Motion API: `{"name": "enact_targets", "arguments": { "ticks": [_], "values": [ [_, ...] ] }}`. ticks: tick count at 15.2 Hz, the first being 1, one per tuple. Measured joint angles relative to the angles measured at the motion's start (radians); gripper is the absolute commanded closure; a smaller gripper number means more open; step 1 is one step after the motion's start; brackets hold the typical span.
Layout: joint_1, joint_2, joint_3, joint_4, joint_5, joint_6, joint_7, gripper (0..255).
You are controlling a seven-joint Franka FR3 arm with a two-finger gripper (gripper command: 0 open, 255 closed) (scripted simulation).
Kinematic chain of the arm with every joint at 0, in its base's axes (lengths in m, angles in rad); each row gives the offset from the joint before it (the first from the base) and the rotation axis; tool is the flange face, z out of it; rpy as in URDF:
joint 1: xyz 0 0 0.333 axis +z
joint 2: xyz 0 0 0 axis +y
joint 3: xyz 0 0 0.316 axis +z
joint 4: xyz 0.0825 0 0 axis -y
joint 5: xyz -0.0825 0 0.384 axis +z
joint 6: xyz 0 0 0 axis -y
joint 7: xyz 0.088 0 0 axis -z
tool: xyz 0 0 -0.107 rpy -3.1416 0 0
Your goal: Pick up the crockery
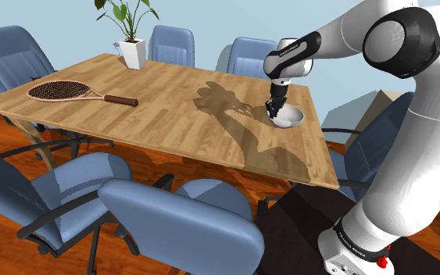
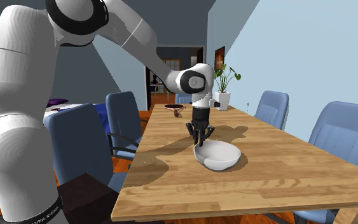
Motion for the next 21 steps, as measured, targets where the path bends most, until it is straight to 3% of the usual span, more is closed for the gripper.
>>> {"name": "enact_targets", "arguments": {
  "ticks": [7, 21],
  "values": [
    [0.000, -0.004, -0.001, 0.000, -0.002, -0.004, 0.001, 255],
    [0.007, -0.083, -0.008, 0.089, -0.030, -0.169, 0.016, 255]
  ]
}}
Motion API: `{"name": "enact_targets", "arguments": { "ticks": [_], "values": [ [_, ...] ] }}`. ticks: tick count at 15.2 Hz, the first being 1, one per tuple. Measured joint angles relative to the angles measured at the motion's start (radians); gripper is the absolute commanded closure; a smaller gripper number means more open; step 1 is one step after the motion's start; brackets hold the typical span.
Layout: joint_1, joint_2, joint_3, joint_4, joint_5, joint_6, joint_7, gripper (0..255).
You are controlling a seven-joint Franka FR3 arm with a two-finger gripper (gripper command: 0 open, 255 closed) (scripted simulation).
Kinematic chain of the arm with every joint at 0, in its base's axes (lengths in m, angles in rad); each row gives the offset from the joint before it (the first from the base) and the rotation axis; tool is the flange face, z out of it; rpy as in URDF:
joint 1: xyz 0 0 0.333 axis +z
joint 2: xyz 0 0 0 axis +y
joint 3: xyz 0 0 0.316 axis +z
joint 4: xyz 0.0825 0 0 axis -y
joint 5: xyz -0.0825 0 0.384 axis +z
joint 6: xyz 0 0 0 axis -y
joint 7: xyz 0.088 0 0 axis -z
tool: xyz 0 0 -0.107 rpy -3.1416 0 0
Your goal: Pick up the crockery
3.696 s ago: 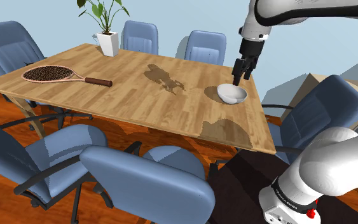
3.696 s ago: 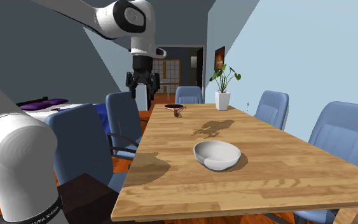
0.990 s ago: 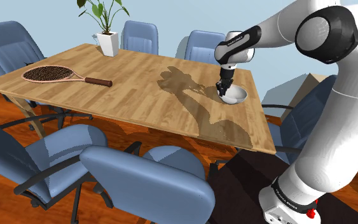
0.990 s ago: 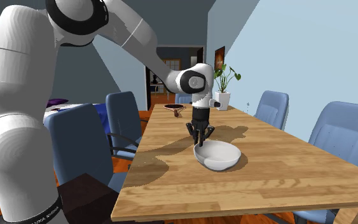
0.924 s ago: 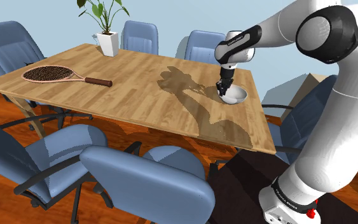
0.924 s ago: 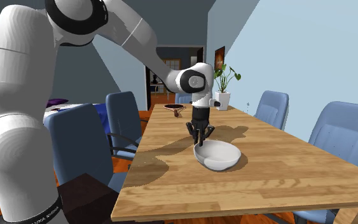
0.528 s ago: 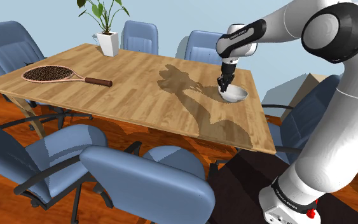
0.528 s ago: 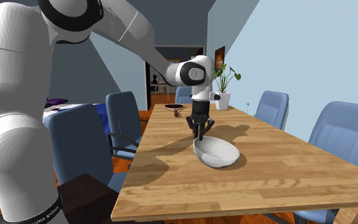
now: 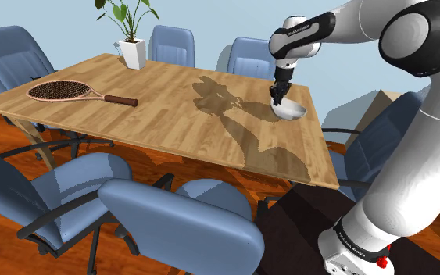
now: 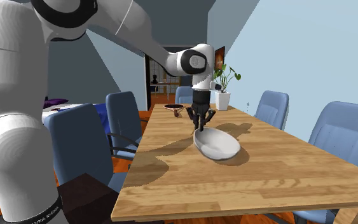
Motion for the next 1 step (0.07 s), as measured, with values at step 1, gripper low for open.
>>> {"name": "enact_targets", "arguments": {
  "ticks": [1],
  "values": [
    [0.000, -0.003, 0.000, 0.003, -0.001, -0.006, 0.000, 255]
  ]
}}
